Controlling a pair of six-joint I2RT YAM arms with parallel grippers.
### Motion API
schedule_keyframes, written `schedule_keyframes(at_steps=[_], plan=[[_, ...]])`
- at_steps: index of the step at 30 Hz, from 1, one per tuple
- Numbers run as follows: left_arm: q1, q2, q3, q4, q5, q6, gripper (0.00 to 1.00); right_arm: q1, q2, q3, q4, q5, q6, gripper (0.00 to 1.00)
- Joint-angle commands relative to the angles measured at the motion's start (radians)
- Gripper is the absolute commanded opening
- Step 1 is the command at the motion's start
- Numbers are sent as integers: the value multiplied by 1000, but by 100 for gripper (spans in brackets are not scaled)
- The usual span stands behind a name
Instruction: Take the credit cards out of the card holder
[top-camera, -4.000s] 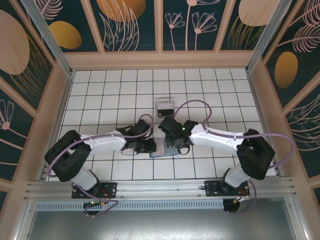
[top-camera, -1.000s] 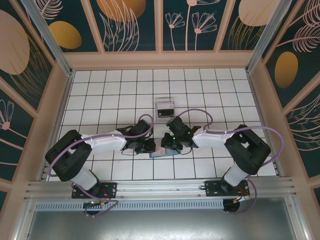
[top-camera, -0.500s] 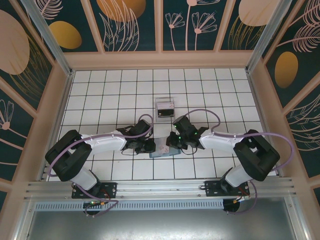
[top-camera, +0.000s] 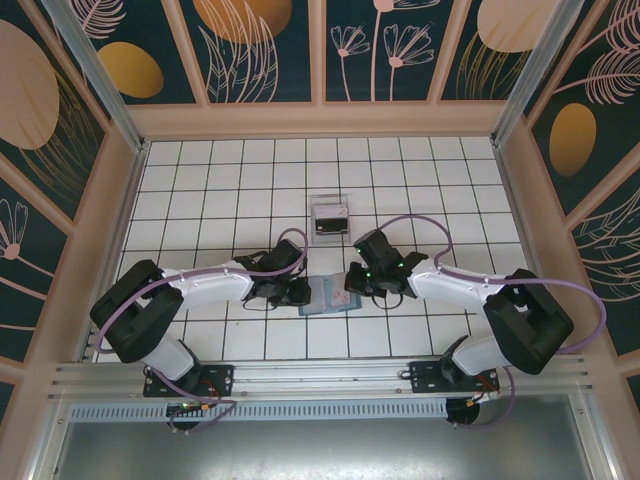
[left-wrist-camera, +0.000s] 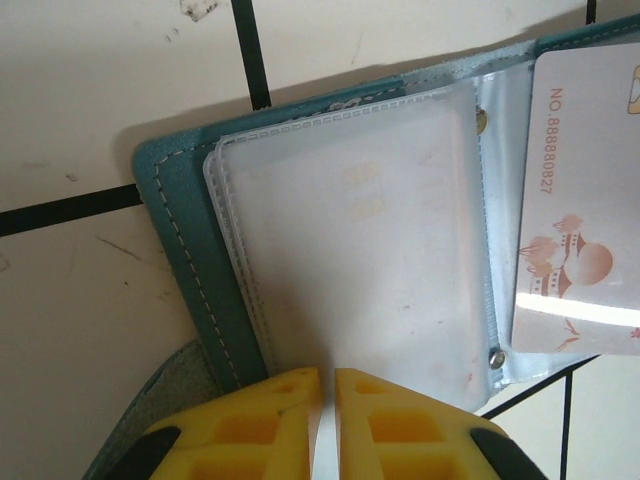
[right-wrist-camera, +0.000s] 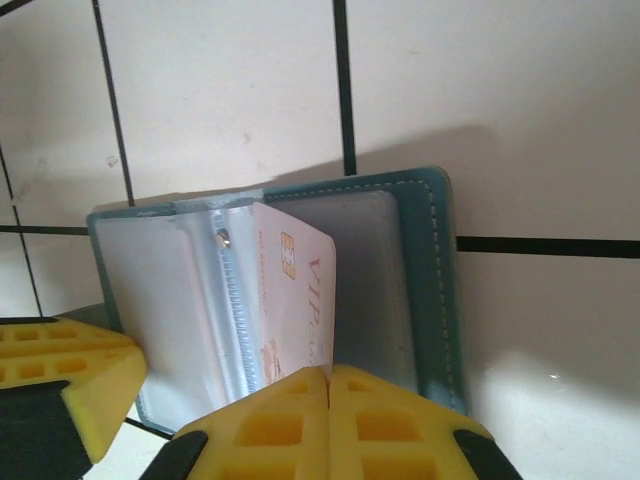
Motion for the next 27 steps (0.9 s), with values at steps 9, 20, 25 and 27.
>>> schedule_keyframes(at_steps=[9,20,25,27], plan=[[2,-16,-13,-90,-72,25,15,-9,-7,50,-186,134,-40,0],[7,-30,-19,-102,-96,32,15,-9,-60,142,-255,151,-60,0],[18,-43,-19,-112,-109,38,16,-9,-92,184,-269,154,-83,0],[25,-47,-19,-117,-118,39,16,-9,-102,197,-275,165,-107,0]])
